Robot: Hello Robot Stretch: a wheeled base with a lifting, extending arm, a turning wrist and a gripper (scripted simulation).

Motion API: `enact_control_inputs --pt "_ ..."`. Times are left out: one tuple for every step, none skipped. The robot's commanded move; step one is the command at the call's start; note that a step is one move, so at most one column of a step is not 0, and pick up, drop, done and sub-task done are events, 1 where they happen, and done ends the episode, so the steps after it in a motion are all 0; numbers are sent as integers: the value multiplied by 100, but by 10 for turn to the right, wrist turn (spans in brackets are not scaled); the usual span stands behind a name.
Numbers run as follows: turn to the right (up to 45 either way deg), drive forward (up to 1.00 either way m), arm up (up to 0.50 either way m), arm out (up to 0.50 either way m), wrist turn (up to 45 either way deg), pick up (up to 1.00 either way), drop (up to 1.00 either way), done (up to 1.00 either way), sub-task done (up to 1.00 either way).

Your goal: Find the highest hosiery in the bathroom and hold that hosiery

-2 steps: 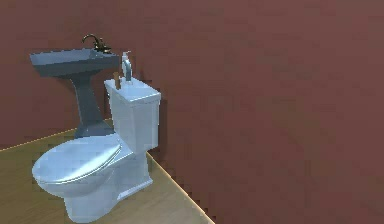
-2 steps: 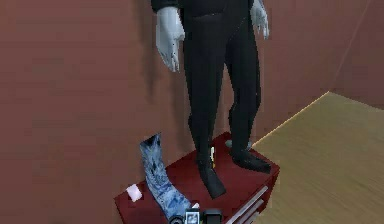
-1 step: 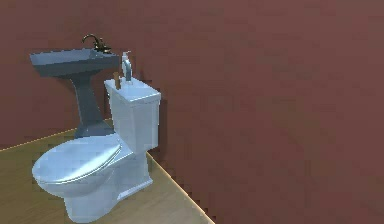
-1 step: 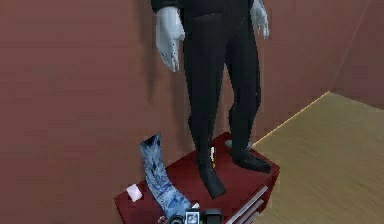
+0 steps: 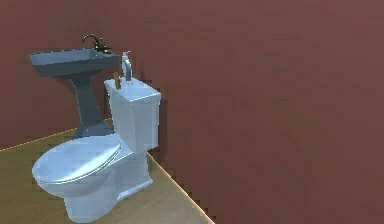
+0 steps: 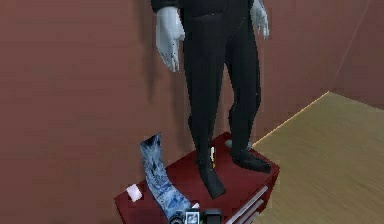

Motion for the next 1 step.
enact_control_inputs --pt "0 0 0 0 450 0 0 0 0"
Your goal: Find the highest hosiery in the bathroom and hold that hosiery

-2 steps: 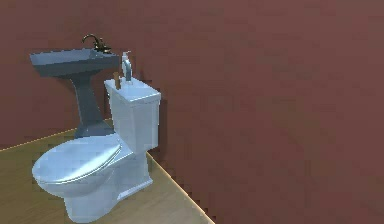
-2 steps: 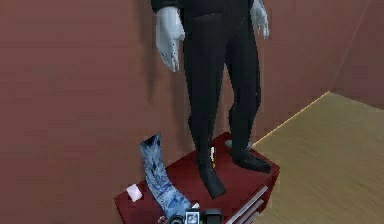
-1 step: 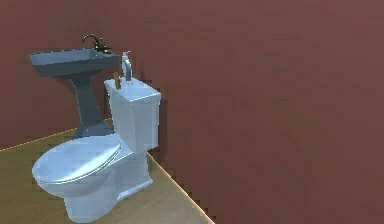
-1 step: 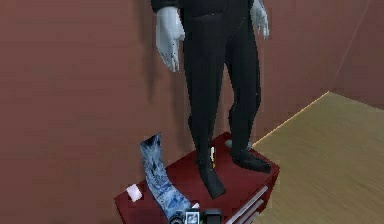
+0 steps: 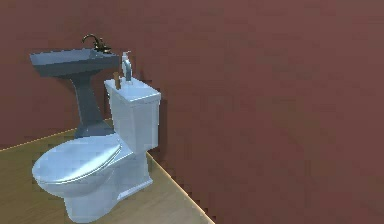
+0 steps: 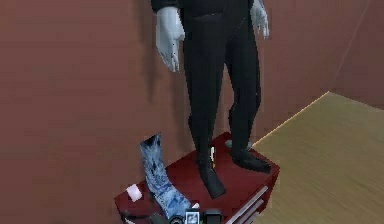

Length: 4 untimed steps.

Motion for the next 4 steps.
enact_control_inputs --pt "0 0 0 0 420 0 0 0 0" --pt "0 0 -30 0 0 0 0 0 0" --pt "0 0 0 0 0 100 0 0 0" --pt "0 0 10 0 0 0 0 0 0"
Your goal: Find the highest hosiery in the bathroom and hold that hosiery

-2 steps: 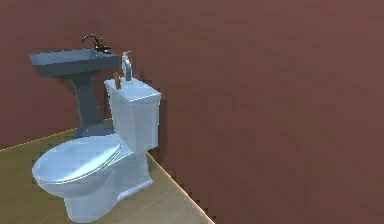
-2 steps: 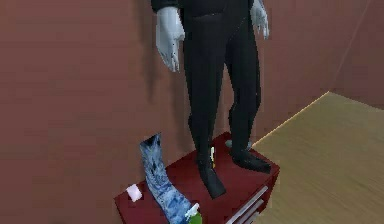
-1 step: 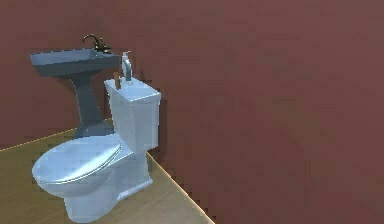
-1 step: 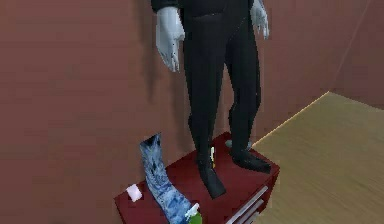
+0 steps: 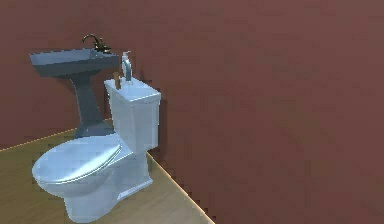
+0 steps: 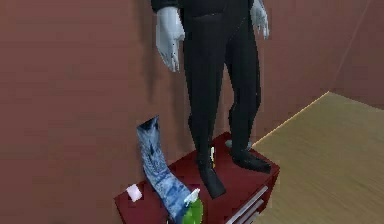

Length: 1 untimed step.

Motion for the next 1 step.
enact_control_inputs --pt "0 0 0 0 0 0 0 100 0"
